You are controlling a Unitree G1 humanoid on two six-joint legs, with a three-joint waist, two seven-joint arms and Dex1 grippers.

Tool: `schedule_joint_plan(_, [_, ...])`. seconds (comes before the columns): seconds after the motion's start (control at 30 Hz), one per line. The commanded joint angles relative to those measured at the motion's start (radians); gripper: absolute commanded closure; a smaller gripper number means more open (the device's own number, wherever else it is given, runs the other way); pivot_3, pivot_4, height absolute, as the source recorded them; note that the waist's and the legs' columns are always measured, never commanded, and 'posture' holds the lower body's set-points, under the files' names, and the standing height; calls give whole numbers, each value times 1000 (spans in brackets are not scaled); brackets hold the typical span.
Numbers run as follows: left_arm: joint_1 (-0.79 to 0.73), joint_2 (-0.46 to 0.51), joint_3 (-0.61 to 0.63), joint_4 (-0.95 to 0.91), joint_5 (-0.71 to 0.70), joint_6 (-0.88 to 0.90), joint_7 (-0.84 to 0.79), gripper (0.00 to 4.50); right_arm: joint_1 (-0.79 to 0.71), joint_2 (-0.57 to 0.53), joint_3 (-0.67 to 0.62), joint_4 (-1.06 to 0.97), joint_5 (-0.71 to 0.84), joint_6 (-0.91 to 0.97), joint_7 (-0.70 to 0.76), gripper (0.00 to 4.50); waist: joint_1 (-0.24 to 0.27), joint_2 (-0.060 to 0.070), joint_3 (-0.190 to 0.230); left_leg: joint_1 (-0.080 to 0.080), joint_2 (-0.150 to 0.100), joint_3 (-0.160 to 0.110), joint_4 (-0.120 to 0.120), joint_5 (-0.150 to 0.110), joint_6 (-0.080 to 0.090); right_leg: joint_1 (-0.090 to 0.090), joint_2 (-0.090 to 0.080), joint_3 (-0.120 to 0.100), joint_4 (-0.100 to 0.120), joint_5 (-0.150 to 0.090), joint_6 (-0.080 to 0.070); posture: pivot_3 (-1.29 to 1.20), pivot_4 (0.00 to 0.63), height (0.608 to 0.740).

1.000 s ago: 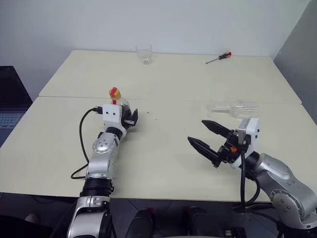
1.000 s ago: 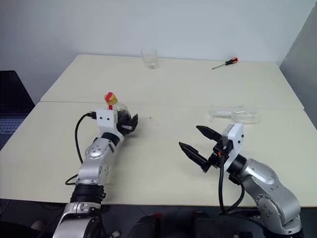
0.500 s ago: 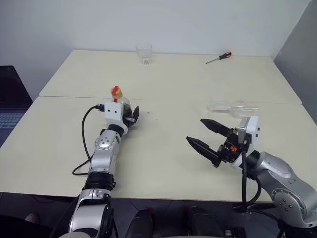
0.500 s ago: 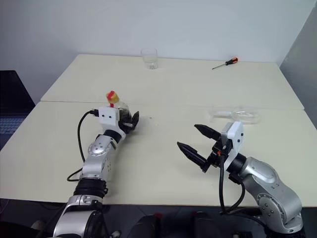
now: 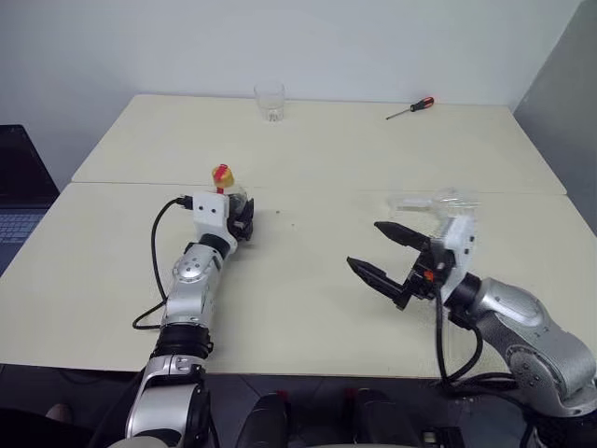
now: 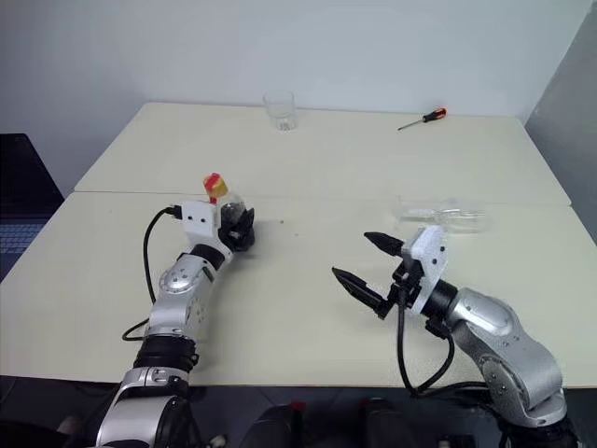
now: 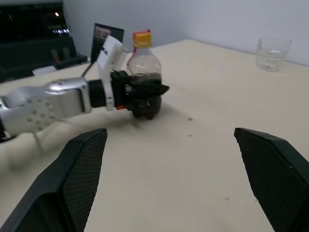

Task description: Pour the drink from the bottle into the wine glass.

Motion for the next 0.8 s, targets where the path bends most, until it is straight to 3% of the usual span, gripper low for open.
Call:
schedule_joint_plan(0.03, [-5, 25, -29, -134, -59, 99, -99, 2545, -147, 38, 31, 54, -32, 2, -17, 0, -1, 0, 0, -1, 0, 0, 0, 0, 0, -1, 0, 0, 0, 0, 0, 0, 150, 740])
schedule_joint_plan(0.17, [-13, 66, -77, -231, -115, 213, -240, 2545, -380, 128, 89, 222, -76, -5, -1, 0, -2, 0, 0, -1, 0, -1, 0, 0, 0, -2, 0, 0, 0, 0, 0, 0, 150, 740])
schedule_joint_plan(0.3, [-36, 99, -124, -266, -126, 241, -345, 2545, -489, 189, 105, 331, -82, -8, 30, 0, 0, 0, 0, -2, 0, 0, 0, 0, 0, -2, 0, 0, 0, 0, -1, 0, 150, 740])
schedule_joint_plan(0.8, [-151, 133, -187, -239, -143, 280, -572, 2545, -630, 303, 91, 504, -43, 48, 109, 0, -2, 1, 1, -3, 0, 0, 0, 0, 0, -4, -1, 0, 0, 0, -1, 0, 150, 740])
